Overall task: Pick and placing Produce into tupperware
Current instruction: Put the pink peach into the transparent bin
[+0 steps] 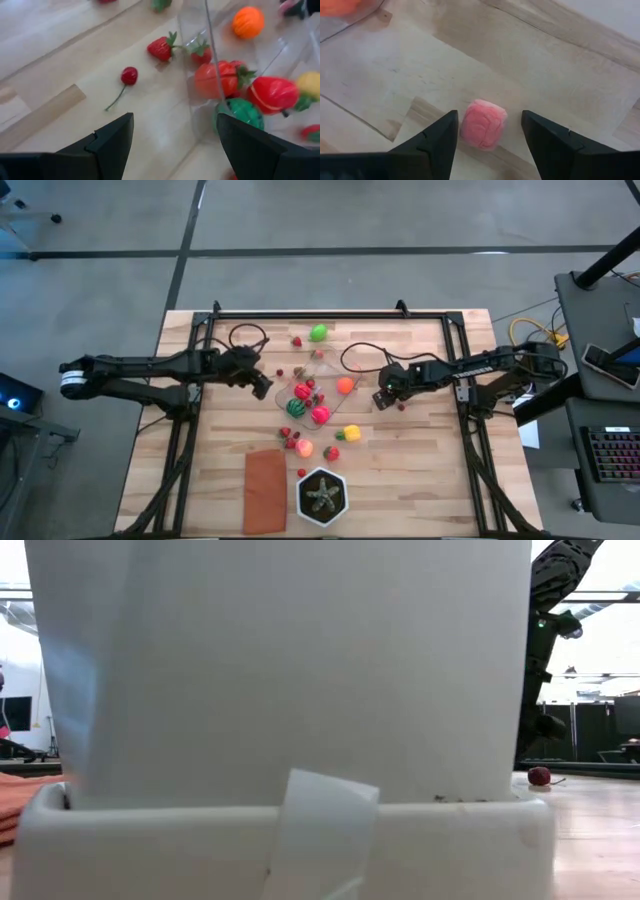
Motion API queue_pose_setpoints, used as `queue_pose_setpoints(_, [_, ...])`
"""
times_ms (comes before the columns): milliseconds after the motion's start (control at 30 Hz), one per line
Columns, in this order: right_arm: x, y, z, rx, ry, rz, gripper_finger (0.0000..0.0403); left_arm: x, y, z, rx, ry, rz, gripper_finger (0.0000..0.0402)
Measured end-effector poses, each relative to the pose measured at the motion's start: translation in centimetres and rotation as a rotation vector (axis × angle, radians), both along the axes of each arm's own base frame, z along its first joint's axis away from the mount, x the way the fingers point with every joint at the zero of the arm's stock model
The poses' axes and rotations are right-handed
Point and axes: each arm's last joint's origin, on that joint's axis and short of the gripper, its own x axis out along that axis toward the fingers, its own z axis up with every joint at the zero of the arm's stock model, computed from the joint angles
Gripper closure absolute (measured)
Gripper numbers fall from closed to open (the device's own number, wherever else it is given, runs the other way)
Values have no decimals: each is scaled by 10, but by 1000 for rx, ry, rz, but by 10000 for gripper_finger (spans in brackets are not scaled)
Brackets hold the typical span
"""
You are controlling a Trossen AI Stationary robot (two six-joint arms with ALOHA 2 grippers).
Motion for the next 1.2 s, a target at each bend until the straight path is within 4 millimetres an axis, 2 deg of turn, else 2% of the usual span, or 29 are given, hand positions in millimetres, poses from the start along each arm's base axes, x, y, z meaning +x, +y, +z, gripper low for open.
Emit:
queue_pose_setpoints(233, [2, 0, 1, 9, 8, 0, 200, 2, 0, 2, -13, -31, 17, 130])
queue_pose_setpoints(633, [11, 3, 10, 81, -32, 34, 300, 2, 0, 1, -14, -30, 19, 130])
queue_pose_setpoints(867, [14, 3, 20, 88, -27, 17, 311, 2, 0, 2, -12, -33, 18, 130])
queue_pose_setpoints(1000, [24, 2, 49, 75, -136, 23, 308, 2, 0, 2, -11, -33, 17, 130])
queue_pose_setpoints(1200, [39, -2, 119, -51, -366, 46, 308, 2, 0, 2, -9, -32, 17, 130])
